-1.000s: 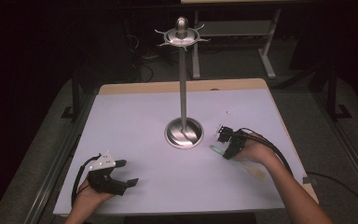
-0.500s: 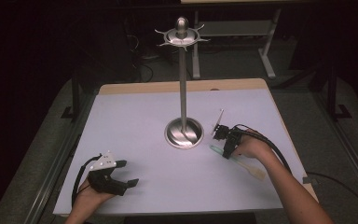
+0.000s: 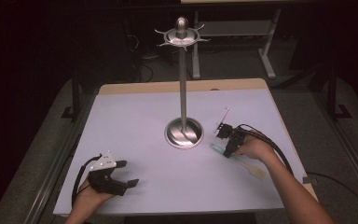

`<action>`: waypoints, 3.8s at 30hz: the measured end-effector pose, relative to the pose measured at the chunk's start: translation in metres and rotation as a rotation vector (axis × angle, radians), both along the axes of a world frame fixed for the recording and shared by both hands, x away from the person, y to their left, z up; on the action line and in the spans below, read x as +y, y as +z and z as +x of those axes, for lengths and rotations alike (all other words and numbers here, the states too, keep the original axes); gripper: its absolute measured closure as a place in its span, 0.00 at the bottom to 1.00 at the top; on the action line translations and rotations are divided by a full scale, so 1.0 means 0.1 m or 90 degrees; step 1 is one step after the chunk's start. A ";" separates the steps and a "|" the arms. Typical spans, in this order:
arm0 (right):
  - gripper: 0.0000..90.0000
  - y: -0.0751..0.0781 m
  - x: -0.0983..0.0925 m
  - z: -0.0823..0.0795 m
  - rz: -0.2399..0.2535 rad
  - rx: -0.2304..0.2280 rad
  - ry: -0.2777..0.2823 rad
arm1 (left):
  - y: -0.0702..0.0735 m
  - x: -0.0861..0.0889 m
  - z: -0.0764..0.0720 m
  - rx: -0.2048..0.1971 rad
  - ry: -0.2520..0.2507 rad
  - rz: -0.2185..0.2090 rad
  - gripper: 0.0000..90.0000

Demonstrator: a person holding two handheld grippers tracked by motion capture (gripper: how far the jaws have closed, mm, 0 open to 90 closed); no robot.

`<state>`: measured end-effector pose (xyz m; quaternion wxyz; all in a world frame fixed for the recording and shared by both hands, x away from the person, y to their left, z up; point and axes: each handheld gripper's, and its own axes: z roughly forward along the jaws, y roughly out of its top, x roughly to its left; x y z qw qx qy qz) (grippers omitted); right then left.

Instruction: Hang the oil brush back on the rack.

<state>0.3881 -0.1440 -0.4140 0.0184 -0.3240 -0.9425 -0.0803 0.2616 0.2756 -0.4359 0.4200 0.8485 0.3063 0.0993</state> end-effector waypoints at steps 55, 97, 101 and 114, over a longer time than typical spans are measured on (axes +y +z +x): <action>0.87 0.93 -0.84 -0.48 0.528 -0.344 -0.103 | 0.02 -0.01 -0.01 -0.006 0.002 -0.016 0.15; 0.87 1.91 -0.52 -0.16 0.589 -0.423 -0.037 | 0.02 -0.01 -0.02 -0.008 -0.002 -0.014 0.15; 0.87 2.01 -0.49 -0.13 0.600 -0.427 -0.026 | 0.03 -0.01 -0.02 -0.008 -0.002 -0.014 0.15; 0.87 2.26 -0.38 -0.04 0.612 -0.432 0.012 | 0.03 0.00 -0.03 -0.006 0.000 -0.014 0.15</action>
